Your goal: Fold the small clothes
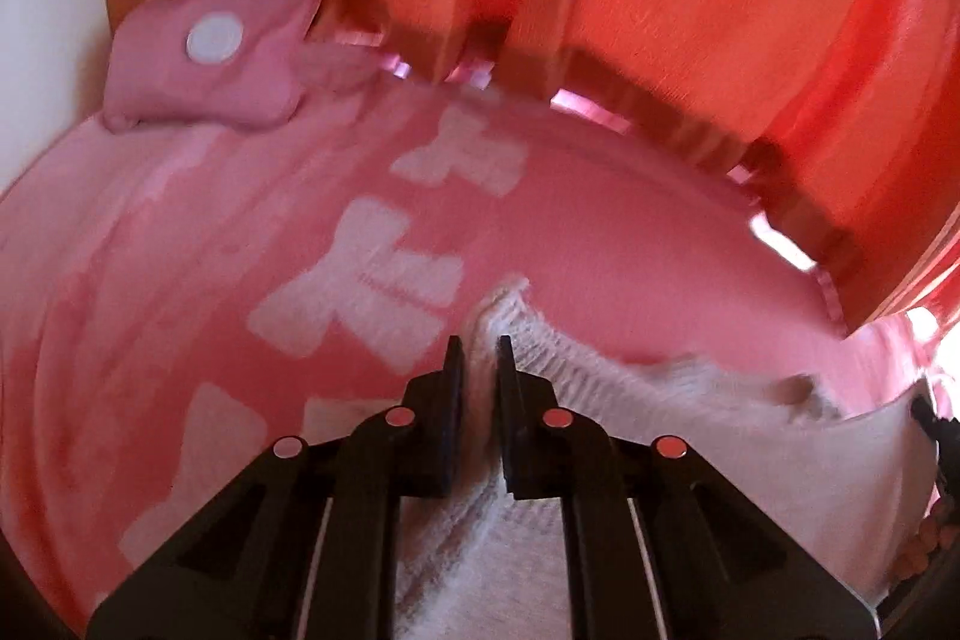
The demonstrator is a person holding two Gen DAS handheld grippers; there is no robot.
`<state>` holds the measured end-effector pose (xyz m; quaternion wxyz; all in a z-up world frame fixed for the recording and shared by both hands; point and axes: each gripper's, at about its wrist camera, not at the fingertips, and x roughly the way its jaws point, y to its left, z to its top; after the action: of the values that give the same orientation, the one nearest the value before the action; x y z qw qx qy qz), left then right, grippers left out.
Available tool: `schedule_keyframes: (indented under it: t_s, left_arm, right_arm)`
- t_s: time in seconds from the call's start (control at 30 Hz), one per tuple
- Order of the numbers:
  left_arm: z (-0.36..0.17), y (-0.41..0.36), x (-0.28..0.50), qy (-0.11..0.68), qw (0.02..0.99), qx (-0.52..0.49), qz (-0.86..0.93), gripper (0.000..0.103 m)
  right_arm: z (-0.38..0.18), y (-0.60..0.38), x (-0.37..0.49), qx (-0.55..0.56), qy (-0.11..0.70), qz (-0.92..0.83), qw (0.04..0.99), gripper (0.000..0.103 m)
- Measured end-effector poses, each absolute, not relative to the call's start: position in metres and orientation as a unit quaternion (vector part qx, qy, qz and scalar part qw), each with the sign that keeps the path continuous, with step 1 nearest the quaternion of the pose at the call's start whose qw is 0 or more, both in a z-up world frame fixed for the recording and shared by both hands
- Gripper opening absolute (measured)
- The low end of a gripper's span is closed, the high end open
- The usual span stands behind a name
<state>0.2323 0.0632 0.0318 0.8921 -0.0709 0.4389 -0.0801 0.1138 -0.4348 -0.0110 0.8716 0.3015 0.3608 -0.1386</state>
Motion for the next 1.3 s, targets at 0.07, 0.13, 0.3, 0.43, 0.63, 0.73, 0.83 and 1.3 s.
schedule_keyframes:
  t_s: [0.07,0.13,0.3,0.43,0.63,0.73,0.83,1.3]
  left_arm:
    - [0.014,0.065,0.239,0.469,0.877,-0.075,-0.07,0.01]
    - [0.016,0.069,0.238,0.467,0.878,-0.084,-0.069,0.01]
    - [0.035,0.061,0.224,0.442,0.894,-0.05,-0.041,0.017]
    - [0.067,0.045,0.189,0.394,0.913,-0.06,-0.084,0.047]
    - [0.045,-0.003,0.14,0.43,0.886,0.017,-0.17,0.055]
    - [0.023,0.006,0.137,0.46,0.875,0.049,-0.142,0.057]
    - [0.028,0.033,0.123,0.447,0.885,0.038,-0.128,0.057]
    - [0.026,0.124,0.032,0.45,0.885,-0.113,-0.037,0.085]
  right_arm:
    - [-0.043,-0.443,0.123,0.325,0.415,-0.142,0.838,0.008]
    - [-0.033,-0.447,0.12,0.33,0.404,-0.136,0.842,0.008]
    - [0.018,-0.428,0.1,0.289,0.337,-0.172,0.88,0.02]
    - [0.046,-0.373,0.092,0.22,0.323,-0.082,0.917,0.022]
    - [0.011,-0.269,0.095,0.155,0.446,0.075,0.878,0.019]
    - [-0.008,-0.292,0.081,0.135,0.473,0.012,0.87,0.009]
    - [-0.01,-0.354,0.053,0.227,0.459,-0.047,0.858,0.0]
    - [-0.024,-0.285,-0.016,0.158,0.514,-0.055,0.841,0.014]
